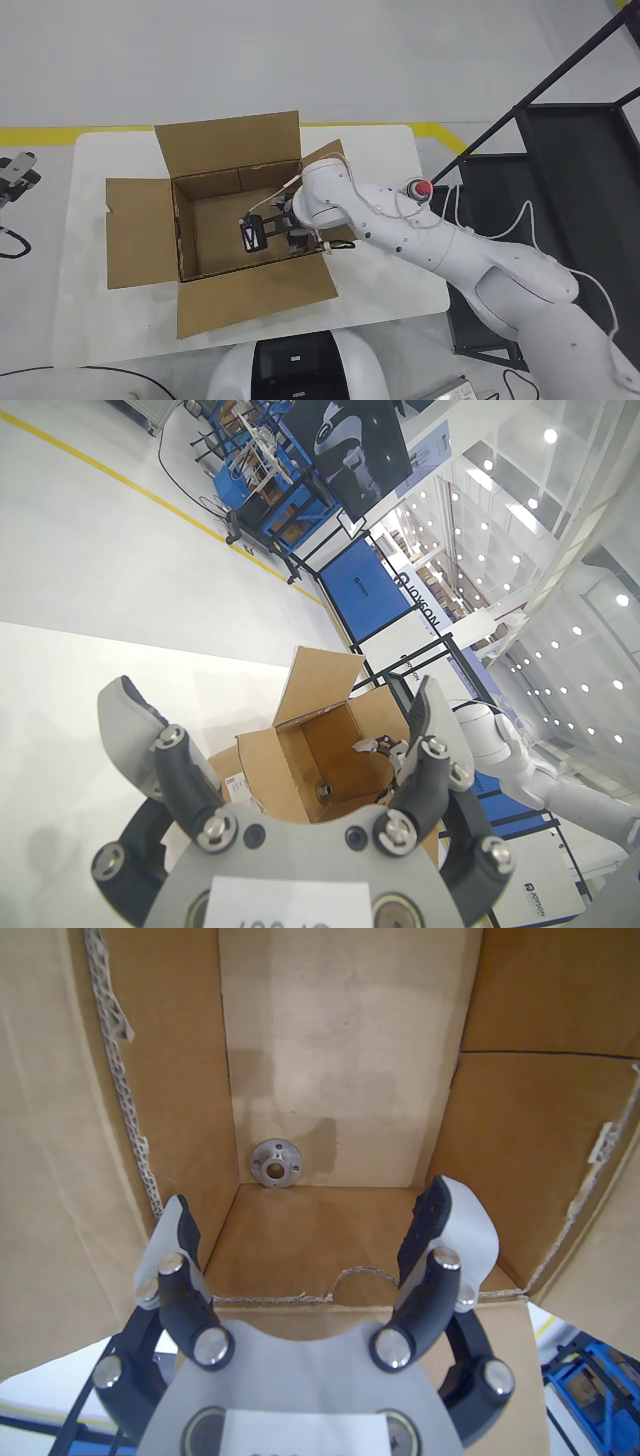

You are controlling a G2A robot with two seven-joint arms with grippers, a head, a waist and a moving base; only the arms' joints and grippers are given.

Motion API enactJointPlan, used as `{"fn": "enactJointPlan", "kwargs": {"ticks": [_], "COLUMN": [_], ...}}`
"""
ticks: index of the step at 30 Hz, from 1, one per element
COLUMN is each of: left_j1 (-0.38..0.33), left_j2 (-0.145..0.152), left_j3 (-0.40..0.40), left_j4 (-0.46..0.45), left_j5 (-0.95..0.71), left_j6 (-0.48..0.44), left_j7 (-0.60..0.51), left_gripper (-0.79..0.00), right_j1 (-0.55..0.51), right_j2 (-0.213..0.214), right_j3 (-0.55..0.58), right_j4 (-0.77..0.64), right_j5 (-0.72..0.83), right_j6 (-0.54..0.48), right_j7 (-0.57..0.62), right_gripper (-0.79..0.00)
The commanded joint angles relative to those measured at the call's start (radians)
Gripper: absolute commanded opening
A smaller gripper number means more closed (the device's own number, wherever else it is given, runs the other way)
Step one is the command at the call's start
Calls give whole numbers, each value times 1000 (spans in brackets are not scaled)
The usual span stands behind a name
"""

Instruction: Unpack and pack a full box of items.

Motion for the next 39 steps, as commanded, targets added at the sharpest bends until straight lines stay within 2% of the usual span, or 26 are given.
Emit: {"fn": "enactJointPlan", "kwargs": {"ticks": [1, 5, 11, 20, 24, 30, 34, 39], "left_j1": [0, 0, 0, 0, 1, 21, 47, 66], "left_j2": [0, 0, 0, 0, 0, -5, -5, -8], "left_j3": [0, 0, 0, 0, 0, -15, -15, -16], "left_j4": [0, 0, 0, 0, 0, -12, -12, 8], "left_j5": [0, 0, 0, 0, 7, 188, 218, 86], "left_j6": [0, 0, 0, 0, 3, 19, 1, -6], "left_j7": [0, 0, 0, 0, 2, 61, -17, -130], "left_gripper": [0, 0, 0, 0, 0, 0, 0, 0], "right_j1": [29, 64, 70, 26, 25, 45, 46, 16], "right_j2": [-6, -17, -40, -76, -85, -68, -42, -2], "right_j3": [-39, -112, -143, -163, -132, -56, 8, 117], "right_j4": [6, 13, 56, 130, 141, 86, 24, -56], "right_j5": [23, 46, 10, -99, -90, -82, -73, -35], "right_j6": [18, 43, 90, 128, 144, 146, 146, 166], "right_j7": [18, 43, 69, -9, -55, -63, -37, -59], "right_gripper": [0, 0, 0, 0, 0, 0, 0, 0]}}
